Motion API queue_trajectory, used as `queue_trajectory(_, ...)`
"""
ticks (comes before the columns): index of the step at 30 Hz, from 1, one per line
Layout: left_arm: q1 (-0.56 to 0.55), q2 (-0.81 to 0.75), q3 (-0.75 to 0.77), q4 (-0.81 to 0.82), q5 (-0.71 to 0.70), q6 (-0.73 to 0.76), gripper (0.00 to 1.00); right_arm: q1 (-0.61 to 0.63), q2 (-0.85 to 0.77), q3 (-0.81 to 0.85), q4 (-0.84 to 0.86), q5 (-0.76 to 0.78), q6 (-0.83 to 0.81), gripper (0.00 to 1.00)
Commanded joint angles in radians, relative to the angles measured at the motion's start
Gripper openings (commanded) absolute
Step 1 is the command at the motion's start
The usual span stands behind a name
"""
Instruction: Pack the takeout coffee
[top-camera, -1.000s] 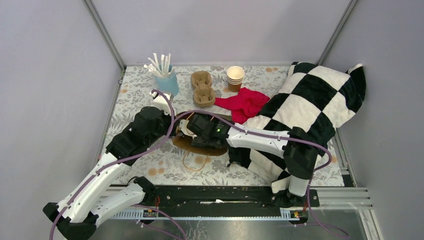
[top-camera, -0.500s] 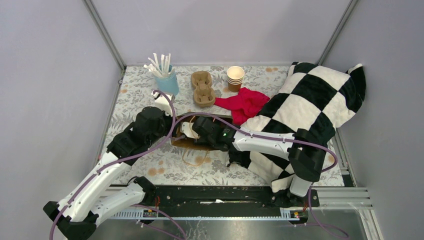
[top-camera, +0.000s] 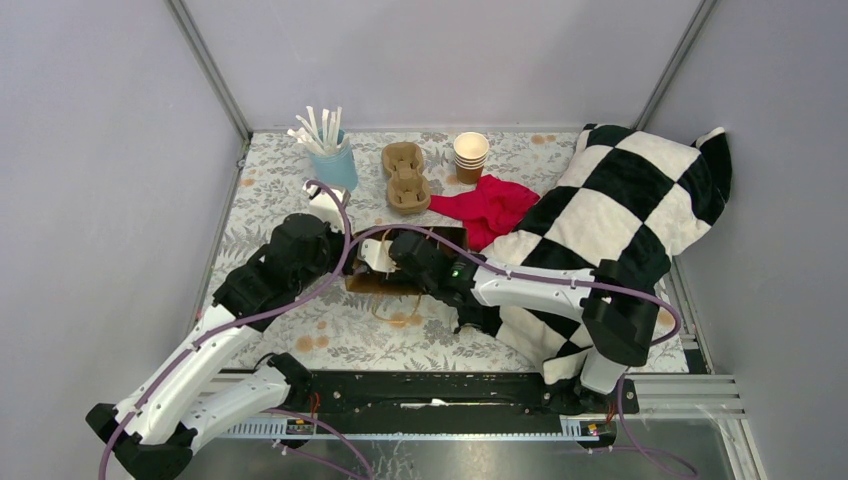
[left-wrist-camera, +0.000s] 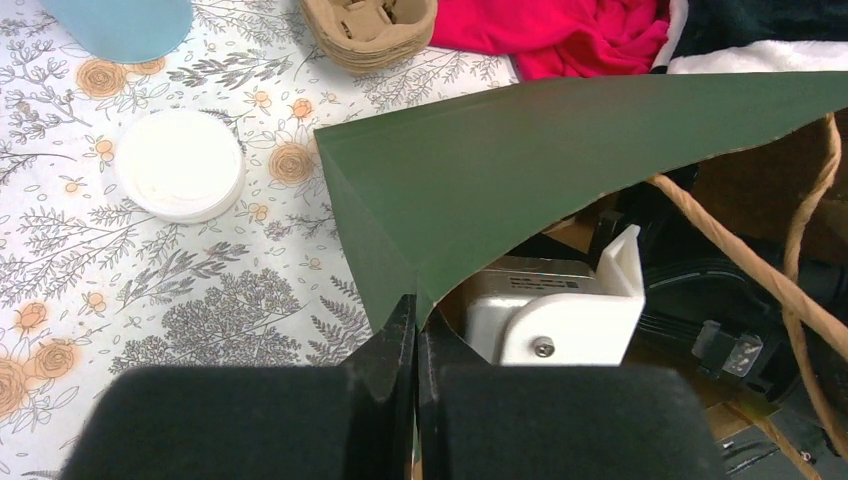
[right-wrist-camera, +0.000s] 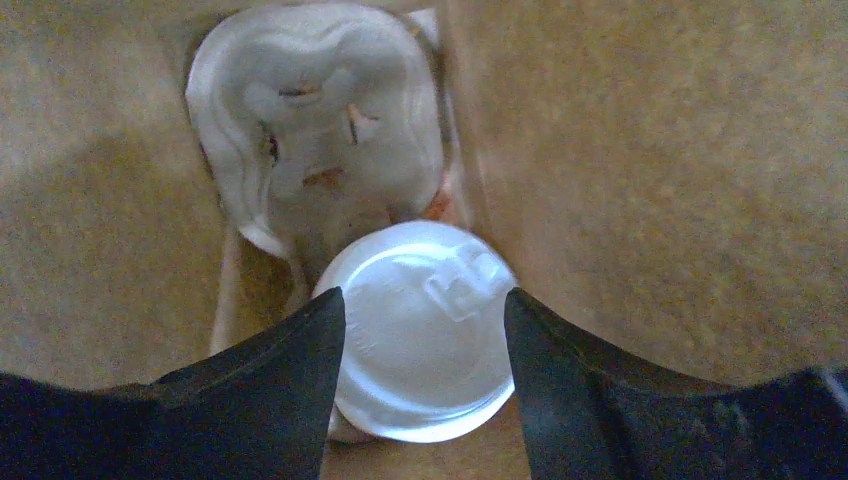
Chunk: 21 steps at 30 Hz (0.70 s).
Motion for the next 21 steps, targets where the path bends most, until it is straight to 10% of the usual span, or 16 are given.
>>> queue_trajectory(1, -0.005, -0.026, -0.008, 0.007, 0.023, 0.000, 0.00, -0.015, -0.088, -0.033, 0.227, -0.041, 0.019, 0.66)
queue_trajectory(11, -0.005, -0.034, -0.018, 0.007, 0.025, -0.005, 0.00, -0.015, -0.130, -0.143, 0.329, -0.060, 0.041, 0.71)
queue_trajectory(21, -0.005, -0.027, -0.027, 0.017, 0.028, -0.002, 0.00, 0.000, -0.098, 0.143, -0.206, 0.044, 0.217, 1.00)
